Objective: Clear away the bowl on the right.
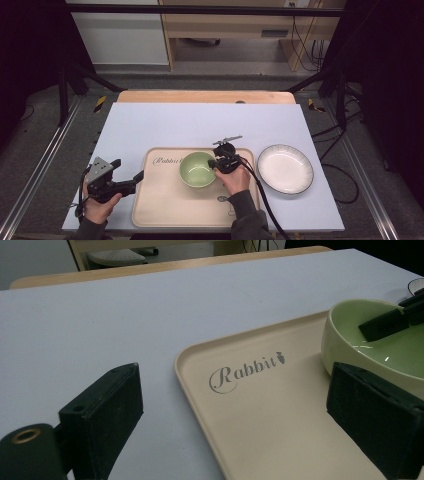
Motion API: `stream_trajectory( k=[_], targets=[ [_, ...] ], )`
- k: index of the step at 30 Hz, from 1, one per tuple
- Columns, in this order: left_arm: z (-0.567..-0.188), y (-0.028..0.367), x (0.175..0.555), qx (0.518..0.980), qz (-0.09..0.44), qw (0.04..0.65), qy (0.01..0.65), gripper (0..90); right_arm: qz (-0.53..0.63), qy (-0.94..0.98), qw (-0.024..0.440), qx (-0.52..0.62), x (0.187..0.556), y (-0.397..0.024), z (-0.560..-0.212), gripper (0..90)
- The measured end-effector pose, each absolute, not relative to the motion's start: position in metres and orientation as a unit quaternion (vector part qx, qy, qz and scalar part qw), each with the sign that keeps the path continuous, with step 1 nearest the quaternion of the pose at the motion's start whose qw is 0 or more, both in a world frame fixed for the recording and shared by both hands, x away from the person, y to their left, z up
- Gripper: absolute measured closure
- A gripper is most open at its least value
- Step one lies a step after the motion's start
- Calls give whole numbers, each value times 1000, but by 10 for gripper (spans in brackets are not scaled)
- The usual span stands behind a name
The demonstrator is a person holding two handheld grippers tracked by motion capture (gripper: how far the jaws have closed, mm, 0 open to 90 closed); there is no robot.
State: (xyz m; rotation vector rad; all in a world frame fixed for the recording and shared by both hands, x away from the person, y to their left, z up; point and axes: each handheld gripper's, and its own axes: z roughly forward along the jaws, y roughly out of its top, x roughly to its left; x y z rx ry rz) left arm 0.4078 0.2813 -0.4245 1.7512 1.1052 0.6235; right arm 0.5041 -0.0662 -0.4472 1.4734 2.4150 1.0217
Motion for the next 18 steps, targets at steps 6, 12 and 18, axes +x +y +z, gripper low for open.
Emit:
stream_trajectory(
  k=[6, 12, 18],
  targets=[
    [-425, 282, 408, 715, 254, 469, 451, 77, 338, 806, 76, 480, 504, -66, -448, 830],
    [-424, 282, 408, 713, 255, 471, 452, 77, 343, 804, 94, 477, 501, -66, -446, 730],
    [-424, 283, 408, 713, 255, 471, 453, 74, 368, 796, 117, 466, 498, -73, -435, 568]
  ],
)
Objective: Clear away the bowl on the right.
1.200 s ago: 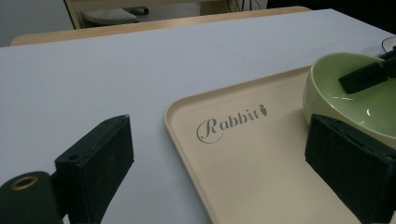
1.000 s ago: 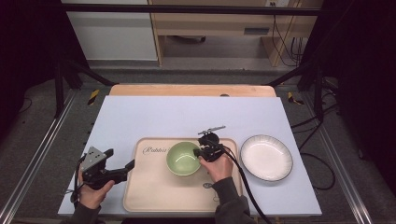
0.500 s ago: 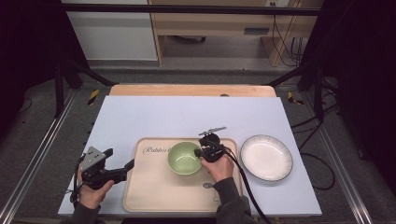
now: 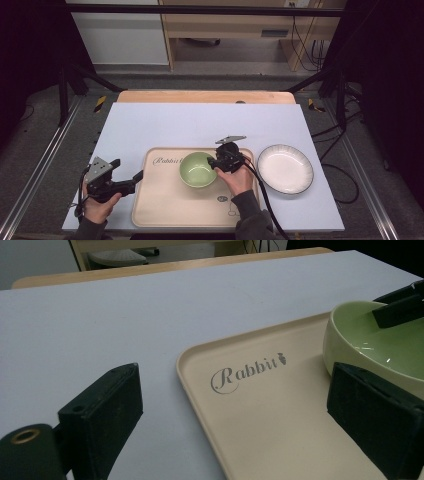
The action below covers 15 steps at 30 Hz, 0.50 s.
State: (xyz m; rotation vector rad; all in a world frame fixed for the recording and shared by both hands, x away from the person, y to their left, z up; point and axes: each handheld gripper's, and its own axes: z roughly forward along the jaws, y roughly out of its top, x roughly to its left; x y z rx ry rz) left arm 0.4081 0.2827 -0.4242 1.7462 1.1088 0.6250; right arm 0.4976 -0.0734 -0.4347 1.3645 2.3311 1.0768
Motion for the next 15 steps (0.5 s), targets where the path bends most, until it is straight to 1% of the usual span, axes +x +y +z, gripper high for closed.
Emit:
stream_trajectory(
  k=[1, 2, 3, 4, 5, 6, 11, 15],
  targets=[
    [-424, 283, 408, 713, 255, 471, 453, 74, 370, 795, 121, 465, 497, -75, -433, 531],
    [-424, 283, 408, 713, 255, 471, 453, 74, 370, 795, 121, 465, 497, -75, -433, 531],
    [-424, 283, 408, 712, 255, 471, 453, 74, 379, 793, 131, 458, 496, -78, -429, 497],
    [-424, 283, 408, 712, 255, 472, 454, 74, 379, 793, 131, 458, 496, -78, -429, 497],
    [-424, 283, 408, 711, 255, 472, 454, 74, 389, 790, 138, 454, 494, -80, -426, 428],
    [-424, 283, 408, 711, 255, 472, 454, 73, 389, 790, 138, 454, 494, -80, -426, 428],
    [-424, 284, 408, 711, 257, 472, 454, 72, 421, 780, 158, 436, 487, -84, -417, 264],
    [-424, 284, 408, 710, 257, 472, 455, 70, 435, 775, 164, 428, 483, -88, -411, 230]
  ],
)
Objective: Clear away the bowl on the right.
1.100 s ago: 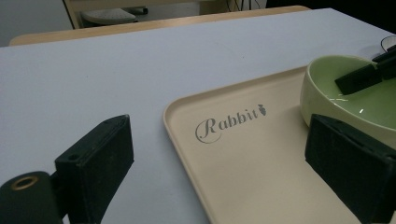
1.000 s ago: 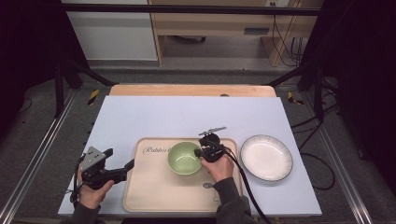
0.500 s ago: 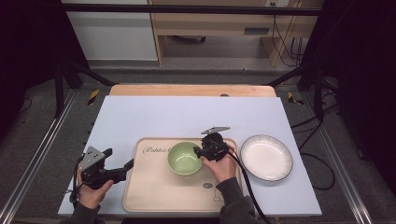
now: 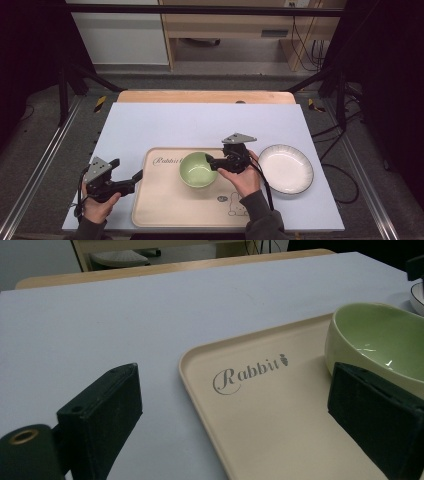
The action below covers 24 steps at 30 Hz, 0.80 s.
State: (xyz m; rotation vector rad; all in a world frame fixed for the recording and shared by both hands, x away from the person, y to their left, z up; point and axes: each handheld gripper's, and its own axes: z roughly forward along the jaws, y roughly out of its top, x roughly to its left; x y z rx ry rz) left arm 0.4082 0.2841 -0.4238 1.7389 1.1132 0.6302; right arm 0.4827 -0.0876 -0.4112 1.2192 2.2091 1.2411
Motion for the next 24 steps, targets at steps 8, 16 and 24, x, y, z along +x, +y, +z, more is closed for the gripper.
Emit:
stream_trajectory(
  k=[8, 16, 24],
  targets=[
    [-423, 285, 408, 708, 259, 474, 455, 66, 468, 760, 204, 403, 465, -111, -395, 177],
    [-423, 288, 409, 709, 261, 470, 457, 66, 482, 746, 229, 398, 455, -138, -396, 162],
    [-429, 294, 412, 710, 267, 457, 464, 66, 488, 727, 258, 409, 442, -177, -407, 150]
  ],
)
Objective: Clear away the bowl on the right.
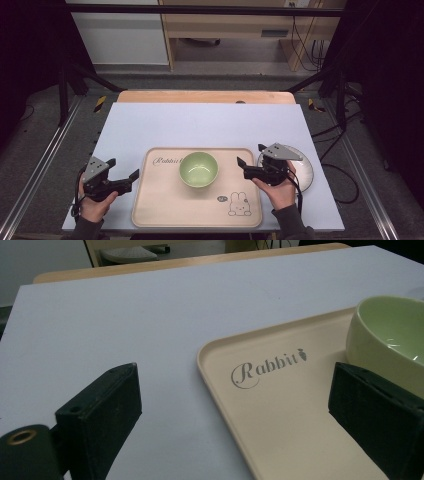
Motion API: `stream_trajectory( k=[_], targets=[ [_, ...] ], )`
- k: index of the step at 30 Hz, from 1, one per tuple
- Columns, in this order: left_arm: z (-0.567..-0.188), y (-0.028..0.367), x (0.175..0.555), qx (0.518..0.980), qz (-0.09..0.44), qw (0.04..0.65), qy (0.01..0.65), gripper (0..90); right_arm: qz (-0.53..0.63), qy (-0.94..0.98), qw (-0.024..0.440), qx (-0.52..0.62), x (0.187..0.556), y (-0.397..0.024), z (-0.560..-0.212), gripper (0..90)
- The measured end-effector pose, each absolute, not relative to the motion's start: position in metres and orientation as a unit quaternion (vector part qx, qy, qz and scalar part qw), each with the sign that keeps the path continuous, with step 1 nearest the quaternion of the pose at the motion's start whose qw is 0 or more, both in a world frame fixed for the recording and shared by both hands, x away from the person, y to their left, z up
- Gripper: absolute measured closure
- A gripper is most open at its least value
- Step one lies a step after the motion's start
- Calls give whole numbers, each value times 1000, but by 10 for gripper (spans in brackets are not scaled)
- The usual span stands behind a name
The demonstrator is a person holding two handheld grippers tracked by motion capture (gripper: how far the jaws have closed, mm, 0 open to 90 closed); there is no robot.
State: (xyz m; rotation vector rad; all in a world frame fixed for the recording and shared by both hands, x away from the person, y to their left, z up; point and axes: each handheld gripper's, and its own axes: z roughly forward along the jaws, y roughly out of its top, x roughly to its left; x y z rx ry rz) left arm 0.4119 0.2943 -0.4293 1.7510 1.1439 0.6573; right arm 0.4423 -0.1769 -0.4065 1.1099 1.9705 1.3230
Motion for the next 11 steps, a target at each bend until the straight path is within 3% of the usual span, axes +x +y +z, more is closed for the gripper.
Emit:
stream_trajectory(
  k=[11],
  targets=[
    [-449, 303, 422, 722, 267, 416, 484, 102, 461, 722, 275, 436, 437, -210, -428, 154]
  ],
)
